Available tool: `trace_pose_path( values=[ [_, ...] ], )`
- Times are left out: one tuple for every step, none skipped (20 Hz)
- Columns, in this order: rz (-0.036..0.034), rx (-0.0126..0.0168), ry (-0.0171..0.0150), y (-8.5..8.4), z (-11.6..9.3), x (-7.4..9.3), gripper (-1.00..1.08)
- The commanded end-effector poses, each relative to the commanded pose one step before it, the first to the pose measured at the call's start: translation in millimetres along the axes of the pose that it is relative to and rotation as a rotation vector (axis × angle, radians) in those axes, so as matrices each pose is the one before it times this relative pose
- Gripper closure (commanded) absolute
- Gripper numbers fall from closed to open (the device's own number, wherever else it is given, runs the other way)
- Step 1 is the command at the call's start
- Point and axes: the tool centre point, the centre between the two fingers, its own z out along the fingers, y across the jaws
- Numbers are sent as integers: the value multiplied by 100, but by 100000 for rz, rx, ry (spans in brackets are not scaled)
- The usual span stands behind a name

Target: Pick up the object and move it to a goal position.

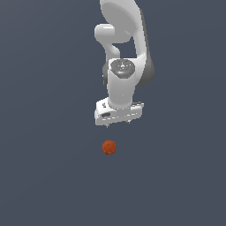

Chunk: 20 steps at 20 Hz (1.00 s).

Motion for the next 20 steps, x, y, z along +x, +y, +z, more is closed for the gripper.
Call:
trace_pose_path(
  values=[
    [-5795,-79,55,361,368,451,-92],
    [-2556,-29,33,169,162,189,-92],
    [-2561,-26,35,174,164,184,-92],
    [-2557,-22,37,180,165,177,-92],
    [-2556,-19,39,184,166,171,-92],
    [-2551,-17,41,190,168,164,-92],
    [-2547,-14,43,195,169,157,-92],
    [-2544,-11,46,199,170,150,-92],
    [-2540,-9,49,204,172,142,-92],
    [-2537,-7,52,207,173,135,-92],
    [-2533,-5,55,211,174,127,-92],
    [-2529,-4,58,215,175,120,-92],
    [-2525,-3,61,218,176,112,-92],
    [-2521,-1,64,221,177,104,-92],
    [-2516,-1,68,225,178,96,-92],
    [-2514,0,71,227,179,88,-92],
    [-2509,1,75,229,180,80,-92],
    [-2504,1,79,232,181,71,-92],
    [-2501,1,82,233,182,63,-92],
    [-2496,0,86,235,183,54,-92]
  ],
)
